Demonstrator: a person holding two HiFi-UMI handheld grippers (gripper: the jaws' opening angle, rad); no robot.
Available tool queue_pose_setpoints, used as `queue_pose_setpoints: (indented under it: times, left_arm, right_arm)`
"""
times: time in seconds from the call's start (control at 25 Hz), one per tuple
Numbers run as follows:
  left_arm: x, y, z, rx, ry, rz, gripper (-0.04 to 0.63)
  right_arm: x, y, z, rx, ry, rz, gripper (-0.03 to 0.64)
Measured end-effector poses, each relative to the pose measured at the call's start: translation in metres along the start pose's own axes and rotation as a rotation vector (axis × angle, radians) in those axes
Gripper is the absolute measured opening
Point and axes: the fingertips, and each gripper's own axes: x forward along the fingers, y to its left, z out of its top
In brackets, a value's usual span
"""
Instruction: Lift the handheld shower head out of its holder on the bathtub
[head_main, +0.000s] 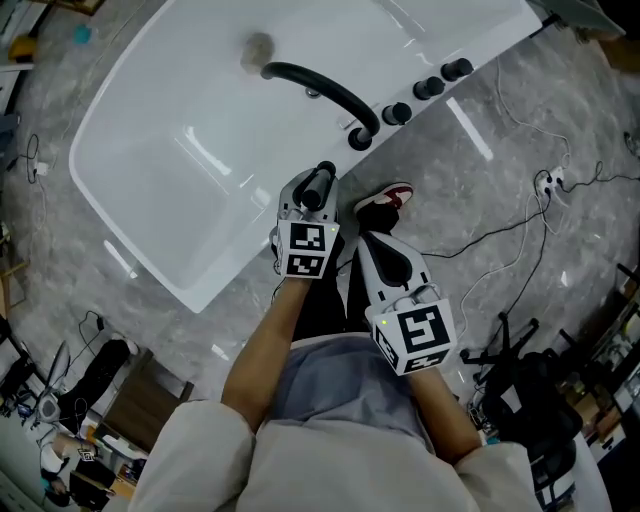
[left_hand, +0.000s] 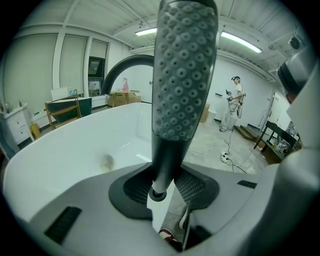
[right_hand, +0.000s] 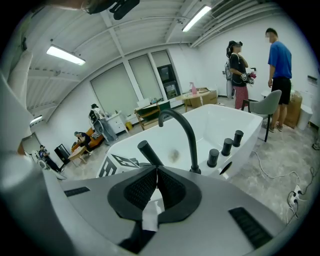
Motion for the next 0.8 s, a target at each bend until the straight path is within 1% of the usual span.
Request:
queue_pose_setpoints:
  times: [0.12,0.24,0.4,0.64,0.8]
  left_arm:
    - [-0.009,0.0,0.01,-0.012,-0.013,-0.017,0.138]
    - [-0.024,0.001,0.027,-0.031,-0.047,-0.039,0.138]
    - [-0.042,0.003,0.048,-0.012,-0.078,-0.06,0.138]
    - [-0.068,0.002,0.079,0.033,-0.12,-0.096,0.138]
    - [-0.087,-0.002,0.098,0.107,-0.136,-0.115,0.138]
  right_arm:
    - [-0.002,-0.001,0.002,0.011,-0.014,-0.008,0.02]
    - [-0.002,0.001,0.008,0.006,-0.031,-0.011,0.02]
    - [-0.004,0.004,0.022,0.001,-0.074,-0.006,0.018]
    - [-0.007,0.012,0.047,-0.02,-0.117,0.005,0.018]
    - [-0.017,0.017,0.061,-0.026,-0.148,0.002,0.018]
